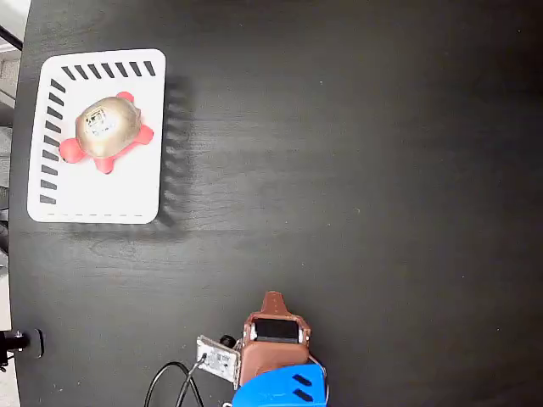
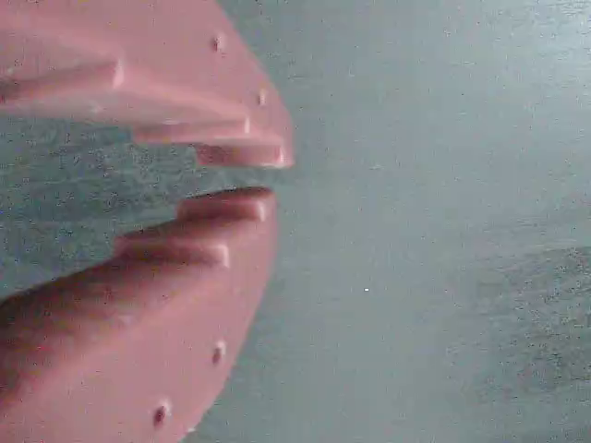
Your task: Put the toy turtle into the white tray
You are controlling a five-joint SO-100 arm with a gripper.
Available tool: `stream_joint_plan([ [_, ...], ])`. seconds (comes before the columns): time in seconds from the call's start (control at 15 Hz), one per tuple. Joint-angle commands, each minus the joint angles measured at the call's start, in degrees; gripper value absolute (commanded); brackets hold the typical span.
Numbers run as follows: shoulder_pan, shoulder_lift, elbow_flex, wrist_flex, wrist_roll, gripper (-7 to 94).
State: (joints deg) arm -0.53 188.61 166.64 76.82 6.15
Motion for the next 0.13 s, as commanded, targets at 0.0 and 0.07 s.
stream_joint_plan([
  [0.0, -0.5, 4.2, -0.4, 0.3, 0.1, -1],
  [0.07, -0.5, 4.2, -0.4, 0.3, 0.1, -1],
])
